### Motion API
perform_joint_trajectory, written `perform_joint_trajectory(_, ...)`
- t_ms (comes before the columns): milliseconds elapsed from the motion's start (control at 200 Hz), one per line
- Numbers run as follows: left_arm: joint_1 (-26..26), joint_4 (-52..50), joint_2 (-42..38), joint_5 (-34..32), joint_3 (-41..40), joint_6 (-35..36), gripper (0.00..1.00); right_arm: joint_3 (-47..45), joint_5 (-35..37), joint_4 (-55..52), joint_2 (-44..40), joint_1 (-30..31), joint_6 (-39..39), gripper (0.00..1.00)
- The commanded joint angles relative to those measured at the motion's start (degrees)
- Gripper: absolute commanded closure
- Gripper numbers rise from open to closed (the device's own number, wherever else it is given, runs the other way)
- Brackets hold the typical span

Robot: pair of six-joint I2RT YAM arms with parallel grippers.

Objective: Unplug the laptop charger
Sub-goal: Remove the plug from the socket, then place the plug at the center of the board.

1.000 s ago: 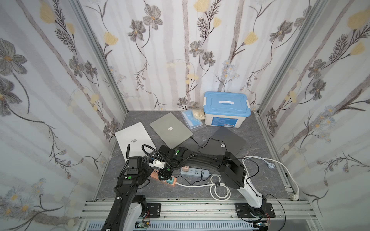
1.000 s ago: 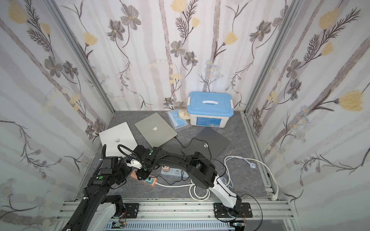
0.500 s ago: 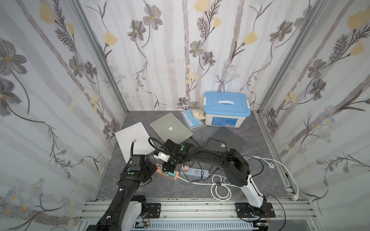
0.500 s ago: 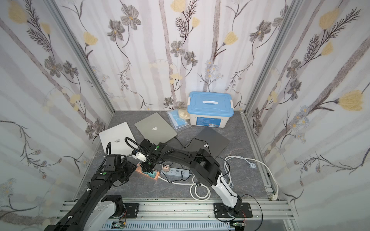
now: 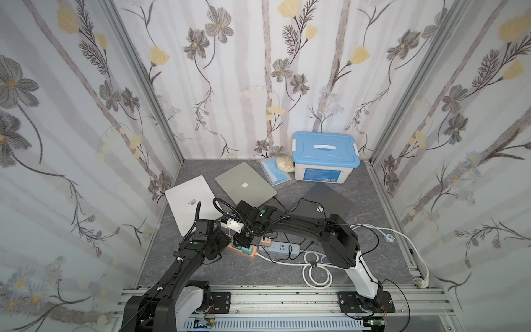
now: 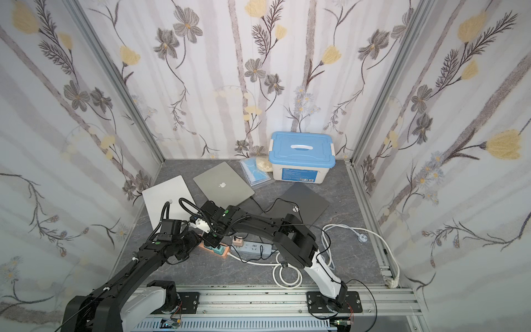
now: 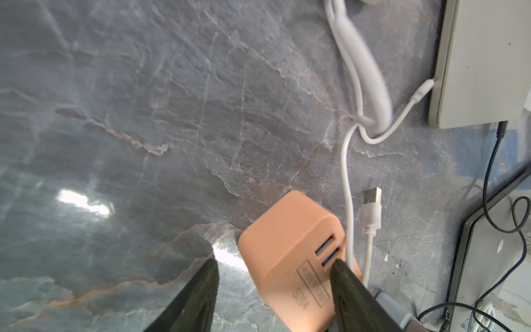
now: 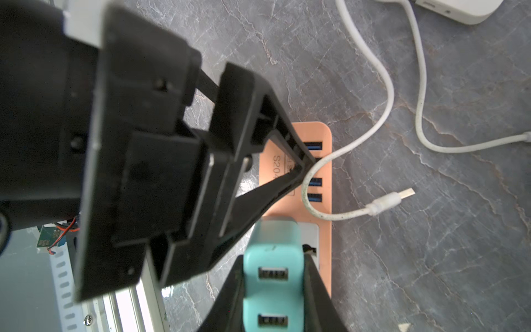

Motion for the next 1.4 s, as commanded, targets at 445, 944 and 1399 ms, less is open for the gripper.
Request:
perform_joint_trajectory(445, -1.42, -5.45, -0.94, -6.19, -0.73, 0.57, 0.37, 3.41, 0.98, 1.97, -2.22, -0.2, -0.72, 0.91)
perform_joint_trajectory(944, -1.54, -5.52, -3.56, -5.72, -0.67, -0.18, 0.37, 5.62, 3.24, 1.0, -1.46, -7.23, -1.17, 0.89)
perform_joint_trajectory(1399, -1.45, -7.94, -6.79, -4.89, 2.84, 0.07, 0.36, 11.59, -0.76, -1.84, 8.13, -8.08, -1.94, 0.87)
